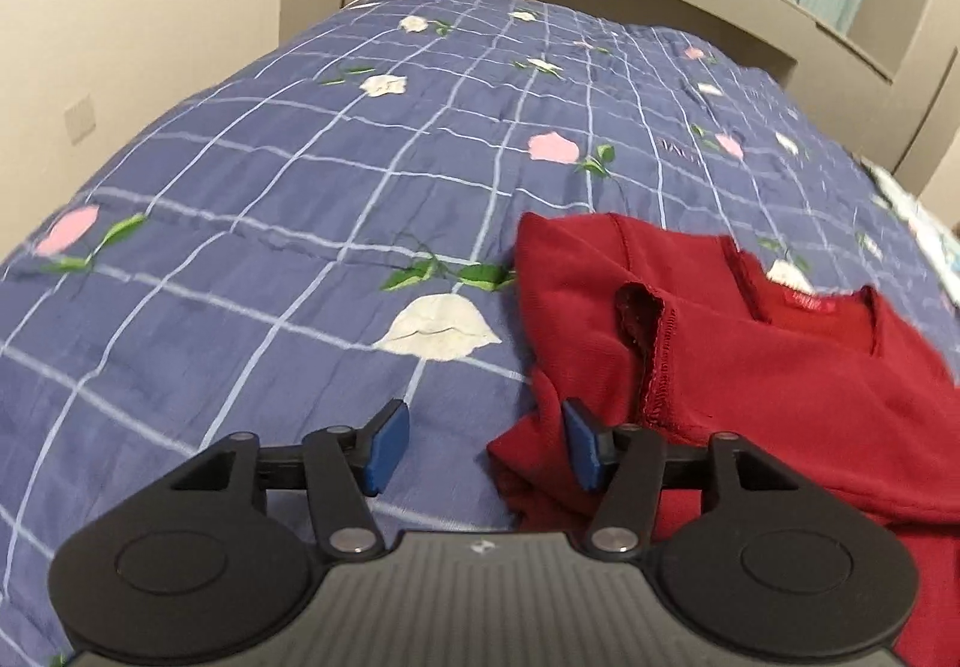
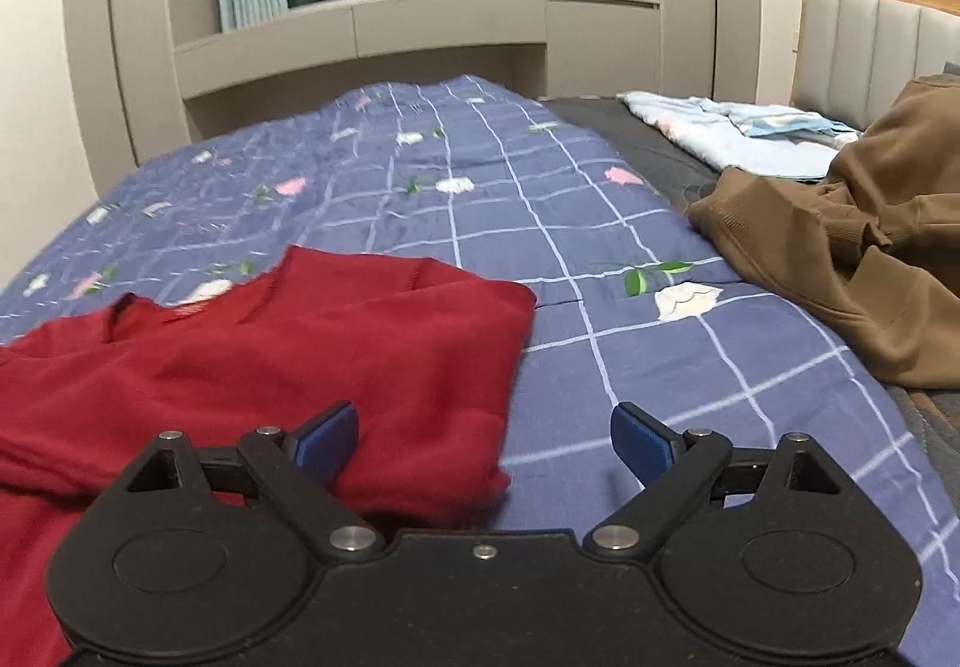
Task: Fold small clothes
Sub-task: 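Release the sweater with both tools and move them to its hem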
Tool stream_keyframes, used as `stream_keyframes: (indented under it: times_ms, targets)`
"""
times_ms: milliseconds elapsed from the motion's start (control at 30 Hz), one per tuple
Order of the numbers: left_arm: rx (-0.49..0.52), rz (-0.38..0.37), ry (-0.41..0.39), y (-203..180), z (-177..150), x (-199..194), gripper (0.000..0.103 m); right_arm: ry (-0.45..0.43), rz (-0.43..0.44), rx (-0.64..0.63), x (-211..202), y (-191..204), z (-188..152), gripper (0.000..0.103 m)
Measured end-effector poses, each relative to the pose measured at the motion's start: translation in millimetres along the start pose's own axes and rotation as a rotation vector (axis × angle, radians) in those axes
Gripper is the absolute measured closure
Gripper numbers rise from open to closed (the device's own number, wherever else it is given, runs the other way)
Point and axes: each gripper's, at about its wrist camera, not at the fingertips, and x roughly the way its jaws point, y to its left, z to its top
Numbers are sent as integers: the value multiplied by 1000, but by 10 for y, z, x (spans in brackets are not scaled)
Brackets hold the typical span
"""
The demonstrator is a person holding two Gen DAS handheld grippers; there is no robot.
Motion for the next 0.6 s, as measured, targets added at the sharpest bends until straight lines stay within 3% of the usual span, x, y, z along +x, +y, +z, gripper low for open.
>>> stream_keyframes:
  times_ms: [67,133,333,600]
  targets:
    - [-15,-28,-10,67,-41,-100,40,-10,38,10,-216,-61,-90,9]
    - [-11,-63,-20,133,-109,-224,29,-12,86,22,-440,-131,-220,5]
    - [35,-155,-19,302,-493,-709,11,59,180,59,-1036,-290,-643,1]
    - [85,-217,61,370,-1088,-1192,3,132,242,90,-1602,-264,-1036,1]
